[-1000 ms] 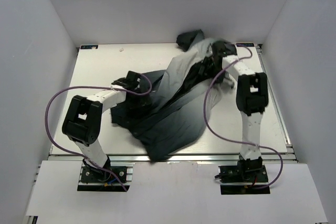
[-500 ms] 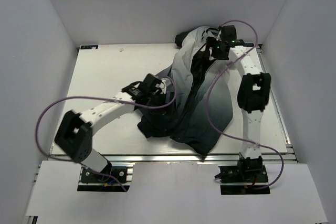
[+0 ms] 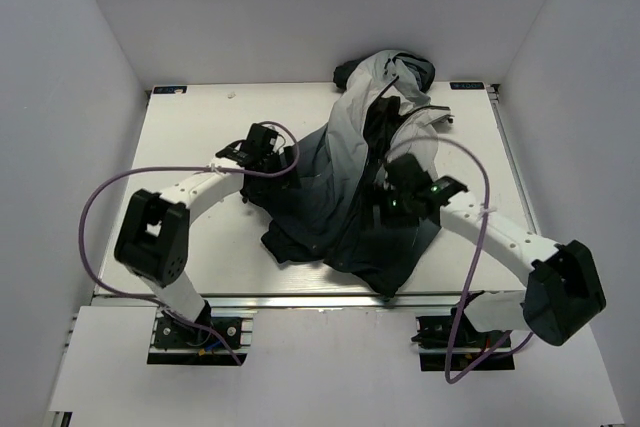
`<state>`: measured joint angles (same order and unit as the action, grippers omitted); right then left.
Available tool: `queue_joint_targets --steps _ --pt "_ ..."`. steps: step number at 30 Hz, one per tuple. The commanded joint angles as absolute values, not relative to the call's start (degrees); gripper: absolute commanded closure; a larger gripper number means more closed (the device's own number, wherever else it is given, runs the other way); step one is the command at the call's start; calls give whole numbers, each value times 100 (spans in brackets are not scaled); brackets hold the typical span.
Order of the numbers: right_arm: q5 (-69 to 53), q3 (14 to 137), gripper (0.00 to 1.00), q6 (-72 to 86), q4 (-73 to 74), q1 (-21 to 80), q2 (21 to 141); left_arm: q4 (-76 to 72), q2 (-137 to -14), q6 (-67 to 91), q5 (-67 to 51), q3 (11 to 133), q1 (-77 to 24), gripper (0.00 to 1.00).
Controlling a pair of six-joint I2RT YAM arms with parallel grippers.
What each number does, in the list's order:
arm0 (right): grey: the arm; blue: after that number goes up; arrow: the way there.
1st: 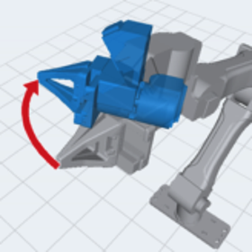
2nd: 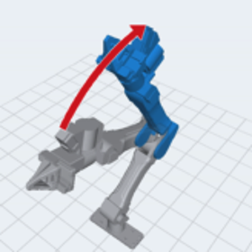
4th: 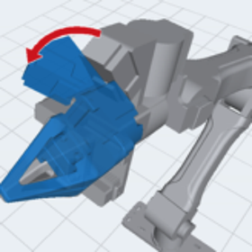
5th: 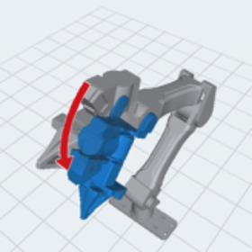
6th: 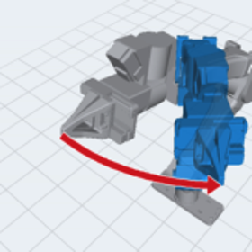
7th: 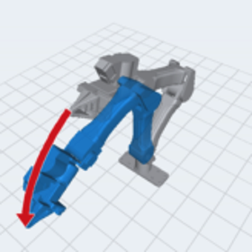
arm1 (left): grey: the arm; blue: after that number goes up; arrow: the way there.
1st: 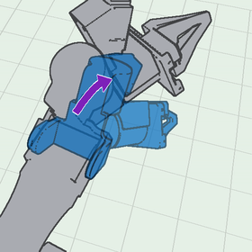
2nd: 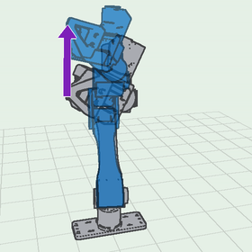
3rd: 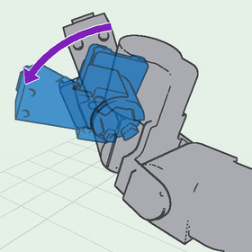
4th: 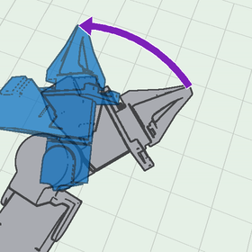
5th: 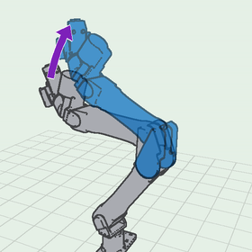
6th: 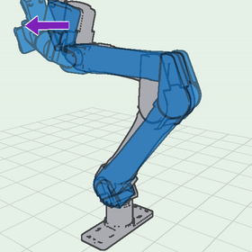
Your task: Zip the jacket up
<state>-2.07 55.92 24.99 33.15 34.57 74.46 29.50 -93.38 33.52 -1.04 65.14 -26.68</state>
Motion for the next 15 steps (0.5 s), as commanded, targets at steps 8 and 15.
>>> queue_joint_targets --steps 8,15 --pt "728 4342 11 3745 3481 3367 8021 2417 -10168 3102 281 6698 -2136 2" --pt "1212 5464 11 2866 2989 1908 9754 2514 -9582 3612 9 5470 -2136 2"
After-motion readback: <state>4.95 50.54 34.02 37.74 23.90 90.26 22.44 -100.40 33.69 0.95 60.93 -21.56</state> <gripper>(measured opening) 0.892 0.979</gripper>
